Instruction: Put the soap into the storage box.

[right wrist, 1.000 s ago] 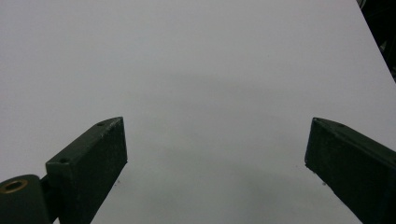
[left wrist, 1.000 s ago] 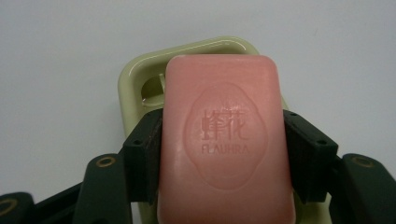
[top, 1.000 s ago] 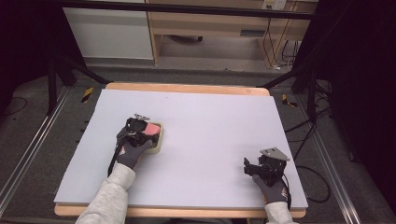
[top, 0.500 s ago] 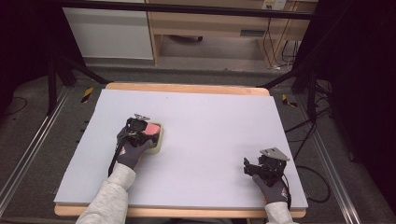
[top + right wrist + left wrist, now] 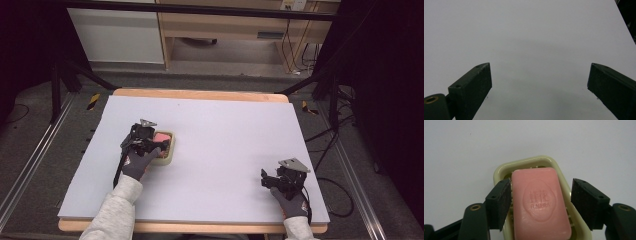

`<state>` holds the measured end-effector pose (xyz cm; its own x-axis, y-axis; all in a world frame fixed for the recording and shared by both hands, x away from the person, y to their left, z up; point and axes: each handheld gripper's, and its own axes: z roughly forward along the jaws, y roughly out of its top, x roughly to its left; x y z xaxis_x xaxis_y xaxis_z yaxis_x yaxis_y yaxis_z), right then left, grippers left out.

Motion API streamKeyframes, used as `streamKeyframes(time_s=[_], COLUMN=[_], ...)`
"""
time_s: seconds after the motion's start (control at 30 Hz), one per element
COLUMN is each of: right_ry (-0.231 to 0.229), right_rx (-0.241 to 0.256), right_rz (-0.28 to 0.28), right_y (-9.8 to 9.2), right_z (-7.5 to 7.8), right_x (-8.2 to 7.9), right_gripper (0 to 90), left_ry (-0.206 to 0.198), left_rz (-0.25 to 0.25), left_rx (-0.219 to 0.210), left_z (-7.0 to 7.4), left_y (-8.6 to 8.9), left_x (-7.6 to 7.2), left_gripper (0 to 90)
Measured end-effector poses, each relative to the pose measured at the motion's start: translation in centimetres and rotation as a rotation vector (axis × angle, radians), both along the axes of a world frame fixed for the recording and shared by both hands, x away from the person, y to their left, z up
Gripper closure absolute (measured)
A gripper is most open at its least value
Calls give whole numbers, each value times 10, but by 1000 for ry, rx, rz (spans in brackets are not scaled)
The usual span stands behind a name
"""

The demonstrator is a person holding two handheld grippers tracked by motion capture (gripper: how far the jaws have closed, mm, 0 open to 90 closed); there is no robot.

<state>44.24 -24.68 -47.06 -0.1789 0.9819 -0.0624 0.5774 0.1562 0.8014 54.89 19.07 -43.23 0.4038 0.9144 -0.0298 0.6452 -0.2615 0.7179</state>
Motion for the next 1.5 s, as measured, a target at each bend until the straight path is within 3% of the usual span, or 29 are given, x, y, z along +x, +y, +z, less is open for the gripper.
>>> streamKeyframes(time_s=[0.4,0.53,0.67,0.77,1.2,1.4,1.5], right_ry=[-10,-17,-19,-21,-17,-10,-8], right_rx=[-4,2,3,0,-3,-3,-7], right_rz=[-15,-21,-30,-34,-56,-69,-78], right_y=[-2,-3,-4,-6,-9,-12,-14], right_z=[0,1,2,2,1,1,0], right_x=[0,-1,-2,-2,-3,-4,-4], right_gripper=[54,52,52,51,48,47,47], left_ry=[-51,-62,-65,-68,-103,-92,-81], left_rz=[-67,-92,-108,-114,-83,-57,-38], left_rx=[-9,-7,-43,-42,-63,-58,-33], left_z=[14,18,17,16,-1,-9,-18], left_y=[-1,2,7,14,51,66,76], left_x=[-16,-30,-40,-48,-82,-87,-91], left_gripper=[249,248,241,234,223,216,207])
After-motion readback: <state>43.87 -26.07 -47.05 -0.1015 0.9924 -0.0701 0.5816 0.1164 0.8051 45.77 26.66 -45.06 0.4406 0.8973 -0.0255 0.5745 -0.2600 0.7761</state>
